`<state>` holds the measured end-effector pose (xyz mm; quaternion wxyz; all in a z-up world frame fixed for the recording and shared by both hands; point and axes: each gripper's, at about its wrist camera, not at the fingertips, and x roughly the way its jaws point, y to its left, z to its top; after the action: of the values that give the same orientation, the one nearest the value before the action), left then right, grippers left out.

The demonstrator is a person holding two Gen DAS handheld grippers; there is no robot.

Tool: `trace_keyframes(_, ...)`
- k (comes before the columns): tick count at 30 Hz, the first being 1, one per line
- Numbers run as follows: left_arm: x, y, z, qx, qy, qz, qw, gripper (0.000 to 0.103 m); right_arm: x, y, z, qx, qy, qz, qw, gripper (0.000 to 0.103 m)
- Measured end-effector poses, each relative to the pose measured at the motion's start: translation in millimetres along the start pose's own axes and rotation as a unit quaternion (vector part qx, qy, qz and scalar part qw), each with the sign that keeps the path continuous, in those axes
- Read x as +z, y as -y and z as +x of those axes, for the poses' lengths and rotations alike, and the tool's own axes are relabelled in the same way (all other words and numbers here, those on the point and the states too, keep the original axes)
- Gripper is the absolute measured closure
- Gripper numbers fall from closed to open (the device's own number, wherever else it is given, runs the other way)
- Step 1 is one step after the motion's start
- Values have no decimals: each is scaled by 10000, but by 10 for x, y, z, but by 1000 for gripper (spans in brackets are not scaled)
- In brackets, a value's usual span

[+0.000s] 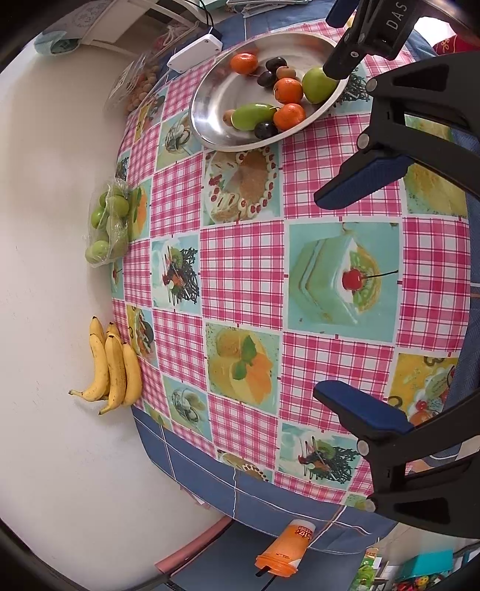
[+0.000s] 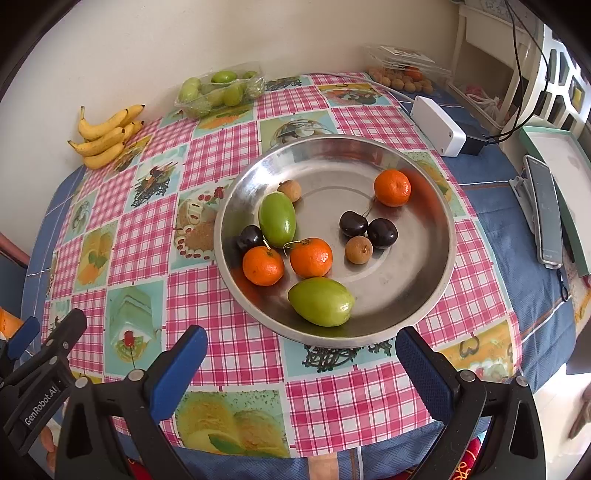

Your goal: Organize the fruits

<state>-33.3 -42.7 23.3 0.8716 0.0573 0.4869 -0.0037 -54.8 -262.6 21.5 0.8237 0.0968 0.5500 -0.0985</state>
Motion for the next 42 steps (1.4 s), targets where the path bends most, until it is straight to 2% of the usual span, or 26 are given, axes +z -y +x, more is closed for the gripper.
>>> trace_keyframes(42, -6, -82, 234, 57, -143, -109, 9998, 9, 32, -52, 46, -71, -10, -33, 10000, 0)
